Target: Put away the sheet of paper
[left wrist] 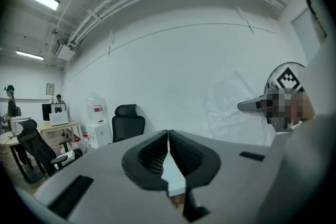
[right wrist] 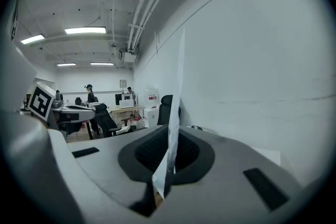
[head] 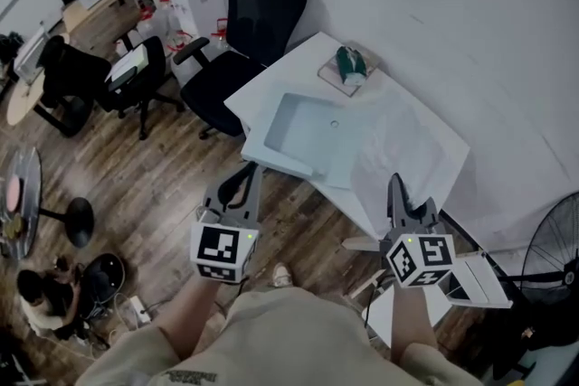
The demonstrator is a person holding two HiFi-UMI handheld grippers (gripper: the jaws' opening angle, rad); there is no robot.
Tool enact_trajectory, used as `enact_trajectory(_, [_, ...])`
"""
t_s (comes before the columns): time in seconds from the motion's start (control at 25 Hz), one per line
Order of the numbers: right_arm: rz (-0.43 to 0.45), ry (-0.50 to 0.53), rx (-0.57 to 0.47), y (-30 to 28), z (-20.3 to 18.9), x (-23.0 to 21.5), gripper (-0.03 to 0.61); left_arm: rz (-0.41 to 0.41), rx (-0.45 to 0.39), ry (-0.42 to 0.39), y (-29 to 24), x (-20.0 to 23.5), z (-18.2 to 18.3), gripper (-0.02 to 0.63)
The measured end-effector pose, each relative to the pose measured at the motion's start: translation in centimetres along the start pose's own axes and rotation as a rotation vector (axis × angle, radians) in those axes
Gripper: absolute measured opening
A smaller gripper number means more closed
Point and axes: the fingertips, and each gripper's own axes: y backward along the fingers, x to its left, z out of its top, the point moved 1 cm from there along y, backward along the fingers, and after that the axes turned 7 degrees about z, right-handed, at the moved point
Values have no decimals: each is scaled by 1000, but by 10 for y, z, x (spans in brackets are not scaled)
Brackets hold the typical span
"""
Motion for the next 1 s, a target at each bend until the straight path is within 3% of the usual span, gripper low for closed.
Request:
enact_trajectory(0.16, [17,-35,35,-31,-6,-4,23,-9,31,2,-21,15,-16,27])
enact_trajectory(0.4, [62,-117,87,-68,-25,-11,23,-6,104,67,-53,26,-45,28])
enact_trajectory(0.6, [80,-237,87,-96,-43,-33,23,7,161,55,-77,28,-69,28])
enact_trajectory(0.8, [120,-271,136,-125,-61,-47,23,42,193,33,-104,29,-73,28])
enact_trajectory(1.0, [170,-434,199,-154,-96,-58,23,65,236,34,-127,31,-84,28])
